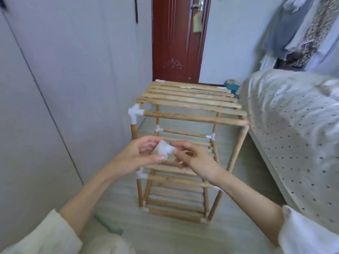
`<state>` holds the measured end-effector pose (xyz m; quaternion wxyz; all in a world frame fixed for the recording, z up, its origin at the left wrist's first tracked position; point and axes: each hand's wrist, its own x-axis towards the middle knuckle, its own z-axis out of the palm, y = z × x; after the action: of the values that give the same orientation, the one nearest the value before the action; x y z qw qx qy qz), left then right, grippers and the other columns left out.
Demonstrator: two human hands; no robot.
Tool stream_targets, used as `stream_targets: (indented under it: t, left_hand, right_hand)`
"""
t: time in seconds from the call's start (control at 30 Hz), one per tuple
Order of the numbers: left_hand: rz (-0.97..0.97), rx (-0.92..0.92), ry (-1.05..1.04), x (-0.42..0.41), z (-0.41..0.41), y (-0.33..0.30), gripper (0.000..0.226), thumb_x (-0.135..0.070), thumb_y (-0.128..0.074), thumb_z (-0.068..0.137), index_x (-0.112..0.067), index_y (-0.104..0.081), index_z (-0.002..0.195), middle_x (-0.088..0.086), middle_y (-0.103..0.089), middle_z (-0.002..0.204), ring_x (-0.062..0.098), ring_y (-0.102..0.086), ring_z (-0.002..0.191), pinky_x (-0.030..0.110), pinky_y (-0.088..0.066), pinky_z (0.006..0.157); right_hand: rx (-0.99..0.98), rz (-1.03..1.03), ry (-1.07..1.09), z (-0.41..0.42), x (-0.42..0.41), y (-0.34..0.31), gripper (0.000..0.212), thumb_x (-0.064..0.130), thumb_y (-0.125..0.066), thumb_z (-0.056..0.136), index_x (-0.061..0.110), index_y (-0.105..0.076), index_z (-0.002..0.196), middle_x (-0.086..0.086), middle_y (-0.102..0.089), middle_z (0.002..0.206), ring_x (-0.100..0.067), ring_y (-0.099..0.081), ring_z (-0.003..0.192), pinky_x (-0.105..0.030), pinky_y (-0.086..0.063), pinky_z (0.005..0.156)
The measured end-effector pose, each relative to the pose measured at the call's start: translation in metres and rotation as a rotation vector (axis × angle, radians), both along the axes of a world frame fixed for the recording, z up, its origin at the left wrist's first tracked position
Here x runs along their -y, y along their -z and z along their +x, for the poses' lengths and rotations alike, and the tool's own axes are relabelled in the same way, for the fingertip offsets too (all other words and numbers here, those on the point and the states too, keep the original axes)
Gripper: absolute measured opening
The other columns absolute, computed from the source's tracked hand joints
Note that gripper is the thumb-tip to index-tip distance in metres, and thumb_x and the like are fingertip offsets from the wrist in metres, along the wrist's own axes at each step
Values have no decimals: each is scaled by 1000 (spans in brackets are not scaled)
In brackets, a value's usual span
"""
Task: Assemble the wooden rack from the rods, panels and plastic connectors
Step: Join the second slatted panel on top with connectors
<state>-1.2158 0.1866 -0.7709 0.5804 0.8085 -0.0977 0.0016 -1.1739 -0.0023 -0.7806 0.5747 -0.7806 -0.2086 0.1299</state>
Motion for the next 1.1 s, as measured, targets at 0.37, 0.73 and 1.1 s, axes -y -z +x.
stream_targets:
  t: [0.37, 0.73, 1.1]
  left_hand:
    - [-54, 235, 76, 126, 41, -66, 23, -19, -66, 85, -22, -65, 108, -9, -68, 111, 1, -62, 103, 15, -48, 83]
    - [11, 271, 166, 180, 99, -73, 35, -5, -48, 94, -29, -57, 117, -15, -54, 130, -7, -48, 119, 11, -42, 94]
    - [917, 369, 75, 176, 122, -55, 35, -43, -53, 91, -35, -51, 125, -17, -59, 112, 6, -54, 101, 31, -47, 90]
  right_hand:
    - [110, 257, 237, 10, 111, -60, 16, 8, -64, 86, 9, -63, 102, 2, -56, 73, -5, -43, 54, -16, -37, 53]
    - [233, 192, 392, 57, 160, -52, 31, 4, -63, 85, 25, -63, 108, 0, -44, 68, -4, -40, 52, -10, -34, 53]
    - [-76, 551, 476, 78, 173, -29, 7, 4, -60, 87, 7, -58, 94, -7, -48, 79, -10, -41, 59, -22, -35, 56]
